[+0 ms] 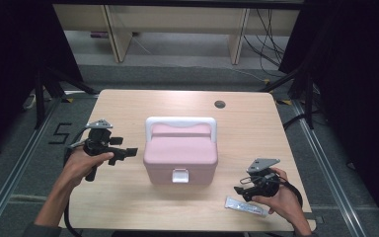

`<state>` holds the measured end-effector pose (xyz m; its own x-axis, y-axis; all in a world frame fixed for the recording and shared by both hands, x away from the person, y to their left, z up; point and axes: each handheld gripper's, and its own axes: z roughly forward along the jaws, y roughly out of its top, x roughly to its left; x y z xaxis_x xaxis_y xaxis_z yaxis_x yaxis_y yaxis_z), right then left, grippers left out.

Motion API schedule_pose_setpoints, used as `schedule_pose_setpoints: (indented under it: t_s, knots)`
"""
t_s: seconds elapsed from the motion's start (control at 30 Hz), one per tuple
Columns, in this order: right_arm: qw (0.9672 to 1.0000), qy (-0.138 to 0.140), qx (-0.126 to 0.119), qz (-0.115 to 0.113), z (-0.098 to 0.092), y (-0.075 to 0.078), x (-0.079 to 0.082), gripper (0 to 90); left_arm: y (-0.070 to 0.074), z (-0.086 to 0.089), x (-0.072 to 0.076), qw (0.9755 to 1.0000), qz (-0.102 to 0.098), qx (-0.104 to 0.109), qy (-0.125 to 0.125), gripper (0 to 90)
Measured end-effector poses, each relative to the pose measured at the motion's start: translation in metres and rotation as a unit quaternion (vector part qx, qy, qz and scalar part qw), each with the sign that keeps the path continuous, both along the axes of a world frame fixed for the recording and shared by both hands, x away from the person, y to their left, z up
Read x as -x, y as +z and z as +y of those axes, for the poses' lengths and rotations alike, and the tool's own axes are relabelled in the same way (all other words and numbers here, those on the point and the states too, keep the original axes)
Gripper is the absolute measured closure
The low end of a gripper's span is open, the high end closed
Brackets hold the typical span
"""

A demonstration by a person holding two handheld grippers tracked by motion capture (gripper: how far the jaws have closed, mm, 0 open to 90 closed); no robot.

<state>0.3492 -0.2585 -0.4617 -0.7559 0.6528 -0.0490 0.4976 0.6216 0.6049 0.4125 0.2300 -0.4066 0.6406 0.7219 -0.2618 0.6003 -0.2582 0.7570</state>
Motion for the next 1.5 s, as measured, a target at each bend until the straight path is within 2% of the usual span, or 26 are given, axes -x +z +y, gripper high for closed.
schedule_pose_setpoints:
  t_s: [0.17,0.23,0.27,0.3,0.37,0.4,0.53,0.63,0.67,0.7,0.73,0.83,0.87,0.9,0.93,0.97,1.0,1.07,1.17,1.2,1.27,1.3,1.33,1.37,1.4,1.5]
  knots:
    - [1.0000,-0.003,0.001,0.000,-0.001,0.000,0.003,19.5,0.006,0.000,0.003,0.9999,-0.008,-0.002,-0.012,16.0]
    - [1.0000,0.000,0.003,0.007,-0.002,0.000,0.004,19.3,0.011,-0.001,0.003,0.9997,-0.014,-0.004,-0.019,16.0]
    - [1.0000,0.001,0.000,-0.004,-0.003,-0.002,0.005,19.3,0.017,-0.002,0.002,0.9996,-0.018,-0.008,-0.020,16.0]
    - [1.0000,0.001,0.000,-0.004,-0.003,-0.002,0.005,19.3,0.017,-0.002,0.002,0.9996,-0.018,-0.008,-0.020,16.2]
    - [0.9999,0.000,0.011,0.002,-0.005,-0.001,0.005,19.1,0.024,-0.003,0.001,0.9992,-0.024,-0.017,-0.029,20.4]
    - [0.9997,-0.019,0.001,0.017,-0.004,-0.003,0.009,19.3,0.031,-0.003,0.001,0.9990,-0.025,-0.019,-0.033,21.4]
    - [0.9998,-0.018,0.000,0.013,-0.007,-0.002,0.008,19.7,0.043,-0.005,0.000,0.9986,-0.028,-0.019,-0.040,19.5]
    - [0.9997,-0.018,0.003,0.015,-0.008,0.000,0.008,20.1,0.055,-0.008,-0.001,0.9972,-0.032,-0.035,-0.058,19.4]
    - [0.9999,-0.004,0.008,0.008,-0.009,0.000,0.006,20.4,0.062,-0.012,-0.003,0.9963,-0.037,-0.041,-0.066,19.4]
    - [0.9999,-0.004,0.008,0.008,-0.009,0.000,0.006,20.4,0.062,-0.012,-0.003,0.9963,-0.037,-0.041,-0.066,19.4]
    - [1.0000,-0.005,0.007,0.005,-0.008,0.001,0.006,20.6,0.067,-0.017,-0.005,0.9946,-0.037,-0.052,-0.082,19.4]
    - [0.9999,-0.005,0.006,0.008,-0.008,0.001,0.006,20.9,0.072,-0.023,-0.008,0.9930,-0.040,-0.063,-0.091,19.6]
    - [0.9997,-0.020,-0.001,0.015,-0.006,0.000,0.008,21.0,0.075,-0.030,-0.011,0.9910,-0.041,-0.077,-0.101,20.0]
    - [0.9997,-0.015,0.007,0.019,-0.007,0.001,0.007,21.1,0.075,-0.030,-0.011,0.9910,-0.041,-0.077,-0.101,20.3]
    - [0.9998,-0.015,0.005,0.014,-0.006,-0.001,0.007,21.3,0.078,-0.036,-0.015,0.9878,-0.041,-0.097,-0.115,21.0]
    - [0.9998,-0.015,0.005,0.014,-0.006,-0.001,0.007,21.3,0.078,-0.036,-0.015,0.9878,-0.041,-0.097,-0.115,22.1]
    - [0.9999,-0.010,0.006,0.011,-0.006,-0.001,0.006,21.4,0.081,-0.040,-0.019,0.9854,-0.043,-0.110,-0.123,23.0]
    - [0.9997,-0.011,0.008,0.020,-0.006,-0.001,0.007,21.5,0.083,-0.044,-0.021,0.9846,-0.043,-0.115,-0.125,23.3]
    - [0.9997,-0.010,0.010,0.018,-0.006,-0.001,0.007,21.6,0.087,-0.051,-0.026,0.9840,-0.043,-0.120,-0.125,24.2]
    - [0.9998,-0.010,0.011,0.017,-0.007,-0.001,0.007,21.7,0.090,-0.055,-0.028,0.9814,-0.045,-0.132,-0.132,24.7]
    - [0.9998,-0.008,0.010,0.016,-0.007,-0.001,0.007,21.7,0.091,-0.057,-0.029,0.9803,-0.044,-0.135,-0.137,24.9]
    - [0.9998,-0.008,0.009,0.017,-0.007,-0.001,0.007,21.7,0.093,-0.060,-0.031,0.9788,-0.045,-0.142,-0.140,25.2]
    - [0.9998,-0.009,0.010,0.018,-0.007,-0.002,0.007,21.7,0.096,-0.065,-0.033,0.9761,-0.042,-0.155,-0.146,25.4]
    - [0.9998,-0.009,0.010,0.018,-0.007,-0.002,0.007,21.7,0.096,-0.065,-0.033,0.9761,-0.042,-0.155,-0.146,25.3]
    - [0.9998,-0.001,0.012,0.015,-0.008,-0.002,0.006,21.7,0.098,-0.070,-0.036,0.9736,-0.041,-0.166,-0.151,25.1]
    - [0.9999,-0.003,0.007,0.010,-0.007,-0.004,0.007,21.7,0.101,-0.075,-0.039,0.9724,-0.038,-0.174,-0.150,24.9]
